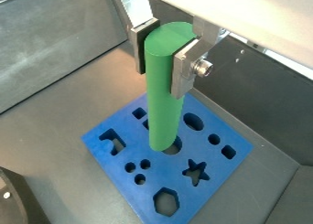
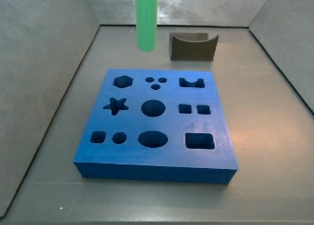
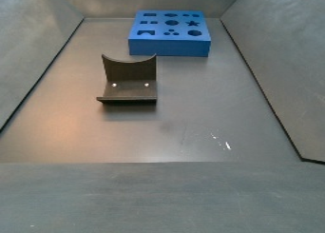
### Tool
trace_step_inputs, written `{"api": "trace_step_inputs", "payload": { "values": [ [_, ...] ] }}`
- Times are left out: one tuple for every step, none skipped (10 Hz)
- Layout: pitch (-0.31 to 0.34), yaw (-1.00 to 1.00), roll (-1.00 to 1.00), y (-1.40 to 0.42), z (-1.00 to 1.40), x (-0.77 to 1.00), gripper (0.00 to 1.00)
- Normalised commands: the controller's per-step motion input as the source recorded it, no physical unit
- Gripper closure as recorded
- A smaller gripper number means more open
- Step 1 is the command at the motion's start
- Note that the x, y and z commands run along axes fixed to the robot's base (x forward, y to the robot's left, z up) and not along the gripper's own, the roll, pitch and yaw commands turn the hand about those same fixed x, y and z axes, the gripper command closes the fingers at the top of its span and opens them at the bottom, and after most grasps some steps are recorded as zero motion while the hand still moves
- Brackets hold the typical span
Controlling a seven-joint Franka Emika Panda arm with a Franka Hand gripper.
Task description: Insert the oval object.
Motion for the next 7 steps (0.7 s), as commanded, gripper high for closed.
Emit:
{"api": "trace_step_inputs", "payload": {
  "values": [
    [-0.054,-0.83,0.00,-0.41,-0.30,0.00,1.00],
    [-0.106,-0.79,0.00,-0.42,-0.36,0.00,1.00],
    [-0.166,-0.73,0.00,-0.44,-0.42,-0.04,1.00],
    [-0.170,-0.74,0.00,-0.44,-0.41,-0.04,1.00],
    [-0.163,-0.75,0.00,-0.43,-0.40,-0.03,1.00],
    [-0.141,-0.73,0.00,-0.43,-0.38,-0.01,1.00],
    [-0.116,-0.75,0.00,-0.43,-0.37,0.00,1.00]
  ]
}}
